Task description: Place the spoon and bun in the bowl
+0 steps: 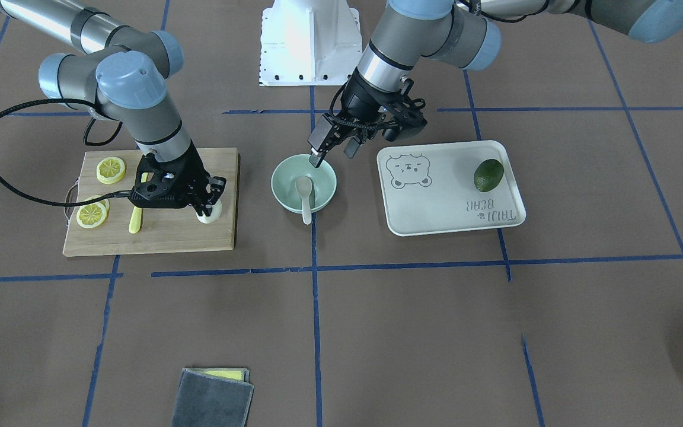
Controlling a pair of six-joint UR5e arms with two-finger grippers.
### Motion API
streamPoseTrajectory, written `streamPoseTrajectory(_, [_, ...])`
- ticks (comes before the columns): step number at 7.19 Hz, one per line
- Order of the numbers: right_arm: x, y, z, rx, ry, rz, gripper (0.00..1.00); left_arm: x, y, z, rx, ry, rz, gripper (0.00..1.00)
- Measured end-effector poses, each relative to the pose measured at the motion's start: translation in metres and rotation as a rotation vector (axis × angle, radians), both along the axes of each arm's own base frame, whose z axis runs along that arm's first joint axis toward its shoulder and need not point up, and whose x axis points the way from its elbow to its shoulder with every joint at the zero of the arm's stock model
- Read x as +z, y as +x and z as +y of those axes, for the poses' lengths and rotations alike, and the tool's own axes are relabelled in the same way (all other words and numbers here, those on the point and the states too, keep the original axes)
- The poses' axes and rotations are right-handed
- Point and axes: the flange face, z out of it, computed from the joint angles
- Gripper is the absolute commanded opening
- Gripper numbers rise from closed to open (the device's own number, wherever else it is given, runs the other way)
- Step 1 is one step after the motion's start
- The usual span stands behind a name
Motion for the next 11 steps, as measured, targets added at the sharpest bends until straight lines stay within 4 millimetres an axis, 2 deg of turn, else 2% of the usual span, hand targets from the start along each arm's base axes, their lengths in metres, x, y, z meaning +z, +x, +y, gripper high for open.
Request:
streamPoseTrajectory(1, [-0.024,-0.001,-0.002,-0.001,0.008,-0.035,0.0,0.006,-0.016,-0.006,0.007,0.04,-0.043,1.0])
streamPoseTrajectory(2, [-0.039,-0.008,0.0,-0.006,0.01,-0.057,0.0,0.014,-0.034,-0.01,0.018,0.082,-0.079,1.0])
streamPoseTrajectory(4, [-0.064,-0.035,0.021,-0.021,0.002,-0.091,0.0,0.037,-0.085,-0.028,0.029,0.15,-0.148,1.0])
streamPoseTrajectory(5, [-0.076,-0.052,0.034,-0.021,0.005,-0.101,0.0,0.051,-0.104,-0.034,0.038,0.173,-0.18,1.0])
streamPoseTrajectory(6, [-0.085,-0.07,0.047,-0.017,0.008,-0.105,0.0,0.066,-0.114,-0.037,0.053,0.195,-0.213,1.0])
streamPoseTrajectory(7, [-0.091,-0.084,0.058,-0.016,0.012,-0.106,0.15,0.08,-0.12,-0.038,0.069,0.215,-0.245,1.0])
streamPoseTrajectory(8, [-0.097,-0.094,0.063,-0.014,0.015,-0.109,0.71,0.092,-0.128,-0.041,0.079,0.236,-0.274,1.0])
streamPoseTrajectory(9, [-0.103,-0.1,0.063,-0.008,0.012,-0.115,0.98,0.102,-0.135,-0.044,0.086,0.252,-0.3,1.0])
streamPoseTrajectory(11, [-0.112,-0.104,0.061,0.007,0.006,-0.126,0.99,0.122,-0.144,-0.045,0.109,0.279,-0.344,1.0])
